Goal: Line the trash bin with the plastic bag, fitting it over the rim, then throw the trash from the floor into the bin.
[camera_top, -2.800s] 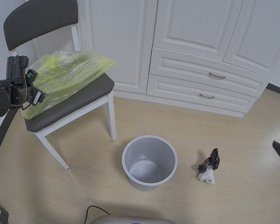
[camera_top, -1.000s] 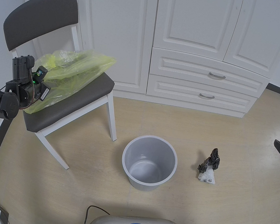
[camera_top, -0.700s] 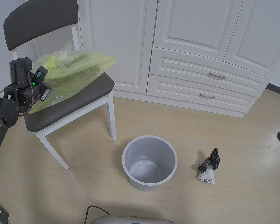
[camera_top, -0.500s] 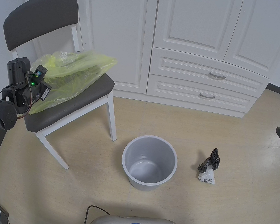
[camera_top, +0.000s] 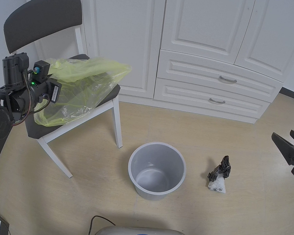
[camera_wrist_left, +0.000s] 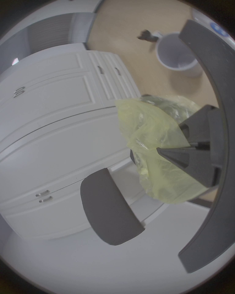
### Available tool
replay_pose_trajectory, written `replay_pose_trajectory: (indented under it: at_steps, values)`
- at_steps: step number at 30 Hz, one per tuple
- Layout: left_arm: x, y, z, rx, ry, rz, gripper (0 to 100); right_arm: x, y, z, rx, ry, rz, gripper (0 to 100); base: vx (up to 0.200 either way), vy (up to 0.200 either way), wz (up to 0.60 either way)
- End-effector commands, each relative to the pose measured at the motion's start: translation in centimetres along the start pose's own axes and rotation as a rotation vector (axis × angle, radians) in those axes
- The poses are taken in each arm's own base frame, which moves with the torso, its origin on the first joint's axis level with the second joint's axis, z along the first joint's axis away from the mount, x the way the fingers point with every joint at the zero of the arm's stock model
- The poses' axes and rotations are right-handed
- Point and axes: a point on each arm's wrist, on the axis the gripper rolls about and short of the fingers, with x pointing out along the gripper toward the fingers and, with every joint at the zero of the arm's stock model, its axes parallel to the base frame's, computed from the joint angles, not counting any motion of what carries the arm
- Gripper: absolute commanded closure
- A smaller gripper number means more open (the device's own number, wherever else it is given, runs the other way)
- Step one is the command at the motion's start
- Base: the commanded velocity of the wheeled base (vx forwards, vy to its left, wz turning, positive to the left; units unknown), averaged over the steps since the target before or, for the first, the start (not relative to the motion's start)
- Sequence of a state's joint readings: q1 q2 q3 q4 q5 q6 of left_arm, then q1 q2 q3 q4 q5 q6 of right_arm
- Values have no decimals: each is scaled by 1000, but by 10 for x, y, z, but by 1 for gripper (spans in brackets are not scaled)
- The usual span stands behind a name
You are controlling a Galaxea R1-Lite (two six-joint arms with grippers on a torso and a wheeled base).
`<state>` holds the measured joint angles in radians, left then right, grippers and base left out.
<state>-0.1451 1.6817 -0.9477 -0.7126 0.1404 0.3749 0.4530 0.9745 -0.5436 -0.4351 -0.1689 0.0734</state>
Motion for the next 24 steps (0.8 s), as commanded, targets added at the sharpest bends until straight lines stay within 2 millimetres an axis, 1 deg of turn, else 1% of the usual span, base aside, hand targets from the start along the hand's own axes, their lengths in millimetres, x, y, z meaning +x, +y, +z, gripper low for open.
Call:
replay_pose_trajectory:
  at_steps: [1,2,5,6,10,12,13,14,15,17,22,24]
  values:
    - [-15,-21,20,-189,-64,-96,100,27,12,-27,-10,73,20,0,0,0,0]
    - [-16,-26,22,-245,-65,-117,100,28,15,-29,-15,73,24,0,0,0,0]
    - [-18,-30,28,-340,-80,-136,100,27,20,-31,-30,64,14,0,0,0,0]
    - [-17,-30,28,-346,-81,-136,100,27,22,-31,-31,64,17,0,0,0,0]
    - [-14,-26,42,-363,-131,-132,100,28,27,-36,-33,85,32,0,0,0,0]
    - [-11,-28,53,-369,-165,-141,100,31,29,-40,-37,107,37,0,0,0,0]
    - [-9,-32,63,-377,-191,-156,100,34,30,-44,-41,126,35,0,0,0,0]
    - [-9,-32,63,-377,-191,-156,100,34,30,-44,-41,126,35,0,0,0,0]
    - [-8,-37,70,-384,-215,-169,100,36,30,-49,-47,148,33,0,0,0,0]
    - [-10,-49,81,-405,-245,-210,100,40,31,-58,-35,183,30,0,0,0,0]
    - [-26,-75,97,-501,-270,-315,100,50,35,-66,11,207,36,0,0,0,0]
    - [-28,-77,100,-518,-274,-329,100,52,37,-68,22,211,41,0,0,0,0]
